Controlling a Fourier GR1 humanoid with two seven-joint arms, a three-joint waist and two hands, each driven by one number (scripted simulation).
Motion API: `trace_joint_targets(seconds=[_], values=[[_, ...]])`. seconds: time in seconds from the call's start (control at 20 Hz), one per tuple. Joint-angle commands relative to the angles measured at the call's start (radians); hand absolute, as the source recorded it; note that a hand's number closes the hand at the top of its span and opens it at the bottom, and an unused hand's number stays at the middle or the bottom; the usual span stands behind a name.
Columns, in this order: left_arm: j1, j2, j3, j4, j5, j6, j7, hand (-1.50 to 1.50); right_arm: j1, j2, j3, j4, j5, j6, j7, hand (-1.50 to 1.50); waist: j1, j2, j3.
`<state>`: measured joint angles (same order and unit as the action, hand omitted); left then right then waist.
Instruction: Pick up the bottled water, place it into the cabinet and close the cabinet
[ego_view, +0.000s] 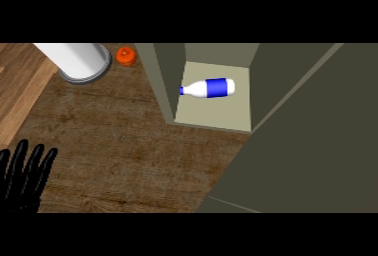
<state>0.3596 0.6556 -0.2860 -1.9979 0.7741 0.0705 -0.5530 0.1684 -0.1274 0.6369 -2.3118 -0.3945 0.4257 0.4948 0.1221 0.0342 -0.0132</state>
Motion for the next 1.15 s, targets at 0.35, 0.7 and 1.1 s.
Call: trace_joint_targets(seconds=[0.35, 0.7, 1.1], values=[[0.01, 0.003, 0.003, 0.005, 0.016, -0.033, -0.001, -1.5, -0.209, 0.123, -0.254, 0.262, 0.02, -0.351, -0.074, 1.5, 0.018, 0.005, 0.005], [0.002, -0.009, -0.016, 0.032, 0.014, -0.05, 0.007, -1.5, -0.593, 0.127, -0.338, 0.621, -0.018, -0.569, -0.103, 1.5, 0.022, 0.004, 0.01], [0.044, -0.01, 0.008, 0.048, 0.013, -0.086, -0.023, -1.5, -1.007, 0.127, -0.433, 1.048, -0.153, -0.672, -0.204, 1.5, 0.01, -0.011, 0.012]])
